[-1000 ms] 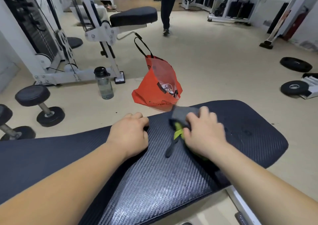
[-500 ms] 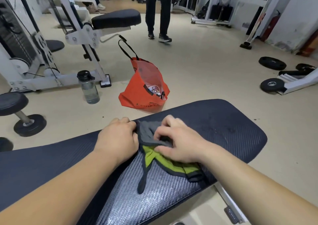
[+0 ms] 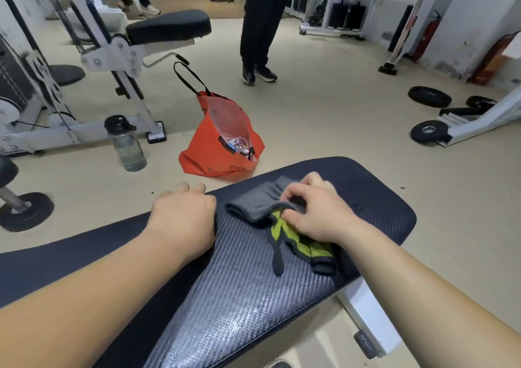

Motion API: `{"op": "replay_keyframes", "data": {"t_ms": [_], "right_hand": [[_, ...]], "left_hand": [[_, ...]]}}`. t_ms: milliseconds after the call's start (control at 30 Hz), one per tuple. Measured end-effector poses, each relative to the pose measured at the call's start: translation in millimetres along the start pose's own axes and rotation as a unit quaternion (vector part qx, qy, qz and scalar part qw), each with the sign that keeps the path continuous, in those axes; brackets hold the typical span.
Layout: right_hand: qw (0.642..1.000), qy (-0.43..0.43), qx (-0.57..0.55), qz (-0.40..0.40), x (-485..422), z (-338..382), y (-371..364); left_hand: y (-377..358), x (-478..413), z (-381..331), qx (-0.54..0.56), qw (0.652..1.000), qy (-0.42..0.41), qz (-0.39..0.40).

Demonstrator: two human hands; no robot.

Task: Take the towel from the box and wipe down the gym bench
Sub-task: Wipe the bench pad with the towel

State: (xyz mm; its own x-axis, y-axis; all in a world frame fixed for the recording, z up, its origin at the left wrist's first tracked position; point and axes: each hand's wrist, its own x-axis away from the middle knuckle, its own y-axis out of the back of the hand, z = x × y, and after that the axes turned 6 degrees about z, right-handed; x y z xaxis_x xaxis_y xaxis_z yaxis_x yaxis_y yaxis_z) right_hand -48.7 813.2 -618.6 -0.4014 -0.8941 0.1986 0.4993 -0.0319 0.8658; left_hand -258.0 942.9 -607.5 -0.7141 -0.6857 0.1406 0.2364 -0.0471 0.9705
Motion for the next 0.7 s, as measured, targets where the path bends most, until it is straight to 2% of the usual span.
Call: {"op": "replay_keyframes", "data": {"t_ms": [67, 100, 133, 167, 267, 300, 367, 433, 467, 533, 600, 633, 700], "right_hand": [[0.984, -0.15, 0.055, -0.08, -2, -21, 11], [0.975, -0.185, 0.078, -0.098, -3, -27, 13], [0.973, -0.184, 0.091, -0.105, -2, -29, 12], [0.981, -0.142, 0.095, -0.097, -1, -28, 10], [0.998, 0.063, 0.028, -0.002, 7, -30, 1], [0.998, 0.07, 0.005, 0.007, 9, -35, 3], [0.997, -0.035, -0.006, -0.073, 8, -58, 13], [0.969, -0.19, 0.025, -0.159, 12, -75, 22], [0.954, -0.237, 0.041, -0.178, 12, -79, 23], [0.947, -0.257, 0.084, -0.174, 9, -71, 17], [0.974, -0.161, 0.08, -0.14, 7, -52, 8], [0.991, -0.069, 0.046, -0.108, 6, -44, 3], [0.996, 0.082, -0.026, -0.017, 7, -38, 0]], "left_hand": [[-1, -6, -7, 0.054, 0.997, -0.043, -0.021], [-2, -9, -12, 0.085, 0.994, -0.068, -0.029], [-1, -12, -18, 0.111, 0.989, -0.09, -0.031], [0, -14, -27, 0.128, 0.986, -0.107, -0.026], [0, -20, -51, 0.139, 0.983, -0.115, -0.03], [0, -22, -56, 0.132, 0.984, -0.11, -0.037], [-1, -24, -60, 0.119, 0.987, -0.102, -0.045], [-4, -24, -58, 0.124, 0.986, -0.1, -0.056], [-5, -24, -58, 0.128, 0.985, -0.099, -0.061], [-6, -23, -58, 0.132, 0.984, -0.097, -0.07], [-8, -22, -58, 0.135, 0.984, -0.093, -0.075], [-9, -22, -57, 0.139, 0.983, -0.089, -0.077], [-12, -21, -54, 0.153, 0.981, -0.082, -0.084]]}}
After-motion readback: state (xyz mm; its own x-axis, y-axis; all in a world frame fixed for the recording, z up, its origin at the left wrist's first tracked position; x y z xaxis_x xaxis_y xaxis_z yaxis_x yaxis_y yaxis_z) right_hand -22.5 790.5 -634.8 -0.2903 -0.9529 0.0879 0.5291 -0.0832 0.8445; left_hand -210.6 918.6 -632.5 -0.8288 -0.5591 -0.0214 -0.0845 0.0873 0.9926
